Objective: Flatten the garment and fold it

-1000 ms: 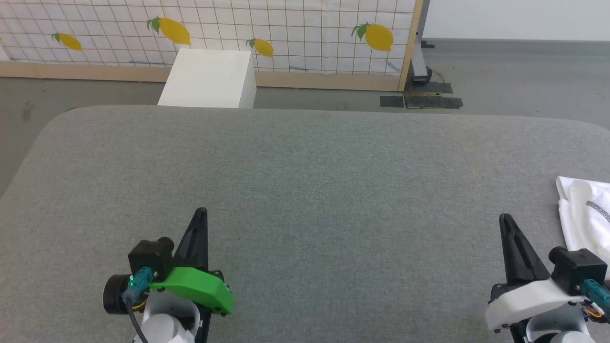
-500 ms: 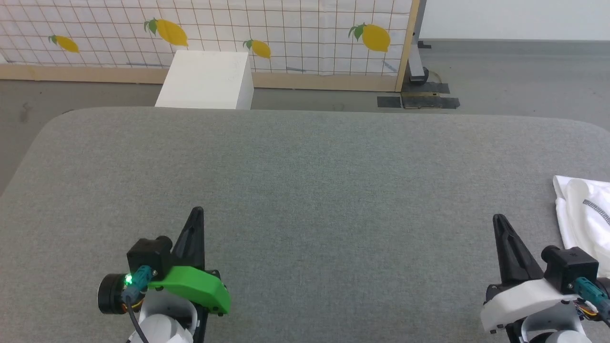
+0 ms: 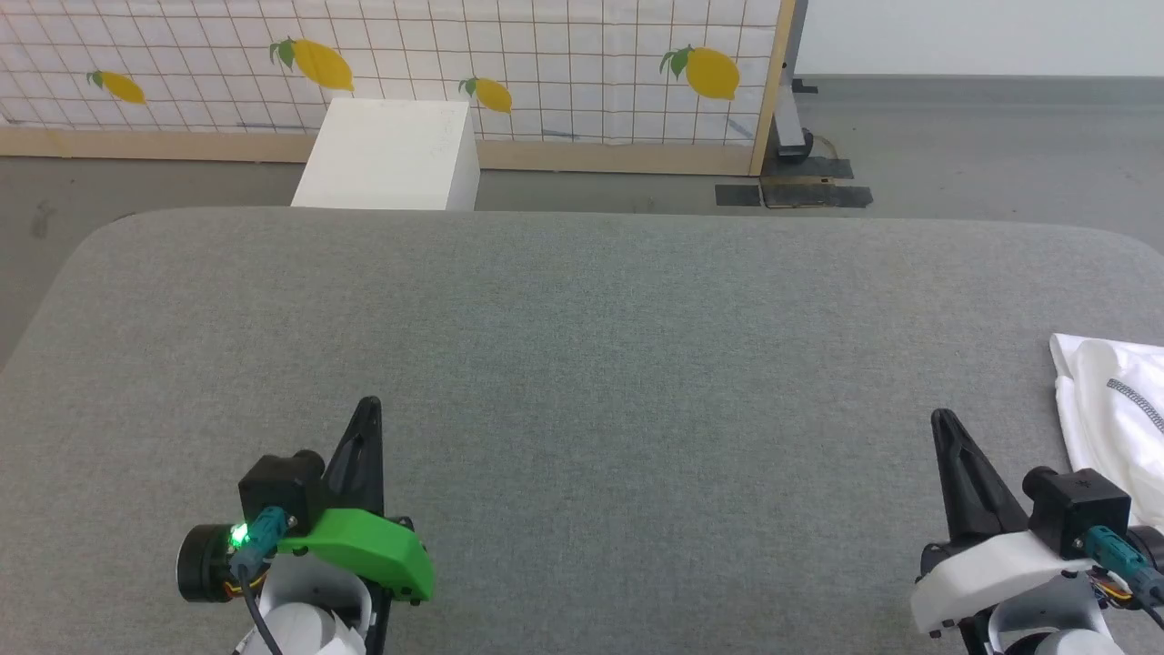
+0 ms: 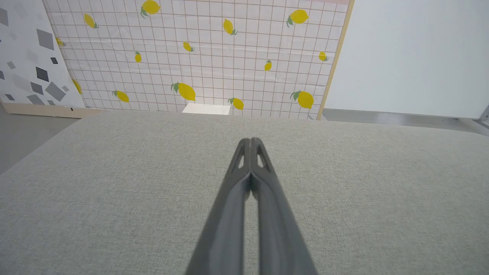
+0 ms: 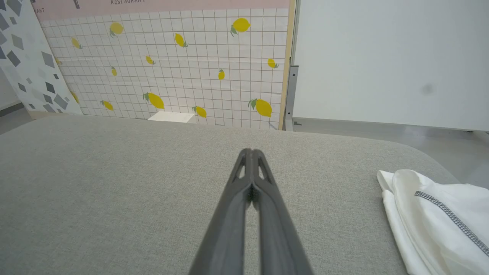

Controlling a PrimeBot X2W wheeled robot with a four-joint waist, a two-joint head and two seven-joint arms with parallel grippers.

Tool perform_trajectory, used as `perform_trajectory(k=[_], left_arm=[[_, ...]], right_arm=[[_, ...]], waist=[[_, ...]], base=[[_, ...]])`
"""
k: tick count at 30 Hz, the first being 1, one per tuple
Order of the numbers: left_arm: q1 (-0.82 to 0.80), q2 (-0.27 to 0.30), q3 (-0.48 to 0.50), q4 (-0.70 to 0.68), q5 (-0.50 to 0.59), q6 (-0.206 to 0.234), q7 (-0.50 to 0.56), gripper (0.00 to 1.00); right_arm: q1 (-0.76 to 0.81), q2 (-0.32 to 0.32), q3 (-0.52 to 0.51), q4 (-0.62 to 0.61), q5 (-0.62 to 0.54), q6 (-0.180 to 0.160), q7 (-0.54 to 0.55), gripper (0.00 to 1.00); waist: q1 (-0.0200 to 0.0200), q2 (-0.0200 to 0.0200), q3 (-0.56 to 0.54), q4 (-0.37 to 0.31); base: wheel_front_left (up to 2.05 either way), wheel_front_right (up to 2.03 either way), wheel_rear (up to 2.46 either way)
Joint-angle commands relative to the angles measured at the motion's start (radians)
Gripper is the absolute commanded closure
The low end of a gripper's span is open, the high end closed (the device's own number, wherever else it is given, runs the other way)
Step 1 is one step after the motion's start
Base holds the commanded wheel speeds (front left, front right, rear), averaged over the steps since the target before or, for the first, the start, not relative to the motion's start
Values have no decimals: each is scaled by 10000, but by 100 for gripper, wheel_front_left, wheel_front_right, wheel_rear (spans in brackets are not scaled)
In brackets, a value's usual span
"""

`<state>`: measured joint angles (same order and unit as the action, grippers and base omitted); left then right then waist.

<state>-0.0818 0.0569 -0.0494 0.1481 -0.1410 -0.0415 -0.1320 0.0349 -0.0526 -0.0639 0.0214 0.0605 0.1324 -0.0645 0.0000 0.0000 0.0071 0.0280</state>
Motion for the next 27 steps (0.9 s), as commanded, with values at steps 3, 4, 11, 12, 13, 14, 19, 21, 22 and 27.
perform_trajectory(k=[3,4,11,12,13,14,19,21,22,27], left_arm=[[236,-34,49,-149,187,87,106,100],[245,-34,55,-168,205,92,124,100],[311,-38,106,-321,345,130,263,100],[322,-39,114,-346,368,136,285,100],[333,-39,123,-370,390,142,308,100],[341,-40,129,-389,408,146,325,100],[391,-43,167,-503,512,174,428,100],[408,-43,180,-542,548,184,464,100],[419,-44,188,-567,571,190,487,100],[468,-47,226,-680,675,218,590,100]], right_arm=[[-170,13,70,-60,-99,-9,67,100],[-173,13,78,-62,-107,-9,75,100],[-193,14,144,-80,-165,-10,142,100],[-197,14,154,-83,-174,-10,152,100],[-200,15,165,-86,-183,-10,163,100],[-202,15,173,-88,-190,-10,171,100],[-218,16,221,-101,-233,-11,220,100],[-223,16,238,-105,-248,-11,238,100],[-226,16,249,-108,-258,-12,248,100],[-242,17,297,-121,-301,-12,297,100]], waist=[[0,0,-4,-15],[0,0,-5,-19],[0,0,-13,-49],[0,0,-14,-54],[0,0,-15,-59],[0,0,-16,-63],[0,0,-22,-85],[0,0,-24,-93],[0,0,-25,-98],[0,0,-31,-121]], base=[[0,0,0],[0,0,0],[0,0,0],[0,0,0],[0,0,0],[0,0,0],[0,0,0],[0,0,0],[0,0,0],[0,0,0]])
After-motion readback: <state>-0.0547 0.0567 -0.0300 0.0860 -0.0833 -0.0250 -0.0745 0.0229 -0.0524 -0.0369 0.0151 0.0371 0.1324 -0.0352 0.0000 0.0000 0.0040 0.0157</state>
